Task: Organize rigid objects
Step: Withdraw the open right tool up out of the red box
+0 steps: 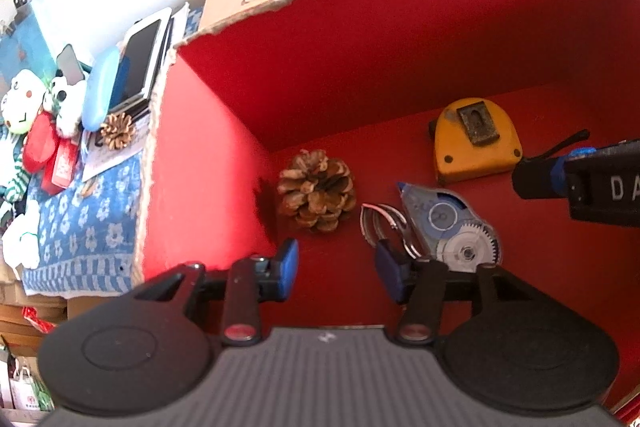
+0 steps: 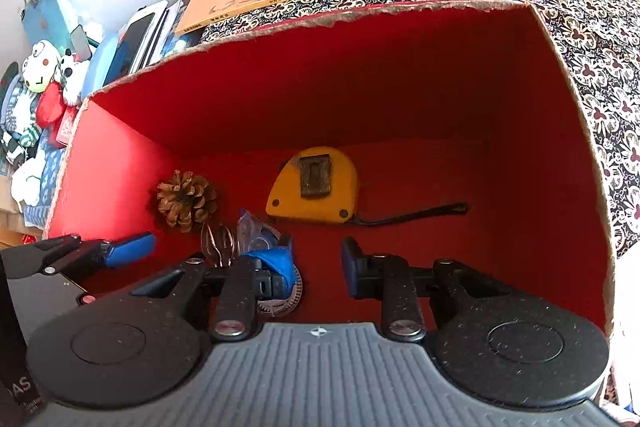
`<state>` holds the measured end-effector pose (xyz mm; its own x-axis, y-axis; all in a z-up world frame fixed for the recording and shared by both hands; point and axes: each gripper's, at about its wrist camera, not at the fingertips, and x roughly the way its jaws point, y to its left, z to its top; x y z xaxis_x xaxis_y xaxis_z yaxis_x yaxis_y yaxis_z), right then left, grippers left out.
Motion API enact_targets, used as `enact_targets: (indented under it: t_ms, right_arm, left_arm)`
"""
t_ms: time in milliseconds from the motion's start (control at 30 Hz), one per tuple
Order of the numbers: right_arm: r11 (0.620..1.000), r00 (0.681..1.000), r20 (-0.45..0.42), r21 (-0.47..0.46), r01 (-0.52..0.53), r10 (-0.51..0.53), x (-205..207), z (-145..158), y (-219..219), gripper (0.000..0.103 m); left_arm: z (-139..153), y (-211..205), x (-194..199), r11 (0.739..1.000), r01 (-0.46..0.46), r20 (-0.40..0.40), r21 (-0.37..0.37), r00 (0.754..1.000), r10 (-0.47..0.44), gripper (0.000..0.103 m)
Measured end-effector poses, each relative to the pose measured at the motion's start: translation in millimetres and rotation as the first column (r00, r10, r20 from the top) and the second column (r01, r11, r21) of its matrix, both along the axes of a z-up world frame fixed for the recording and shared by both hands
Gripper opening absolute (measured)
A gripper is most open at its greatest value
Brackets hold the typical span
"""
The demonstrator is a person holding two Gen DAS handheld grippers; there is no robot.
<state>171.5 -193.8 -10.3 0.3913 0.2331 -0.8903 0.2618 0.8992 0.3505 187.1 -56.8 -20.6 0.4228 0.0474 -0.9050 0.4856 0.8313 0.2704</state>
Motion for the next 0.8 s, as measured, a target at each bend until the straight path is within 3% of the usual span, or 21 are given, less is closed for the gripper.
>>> enact_targets:
  t_ms: [800]
  right_arm:
    - [0.999,0.998,0.045,0.027,-0.039,0.037,-18.7,9.0,-6.9,0.009]
  left_arm:
    - [4.5,-3.3,4.4,0.996,-0.086,0.076,0.016,0.994,0.084,0.059]
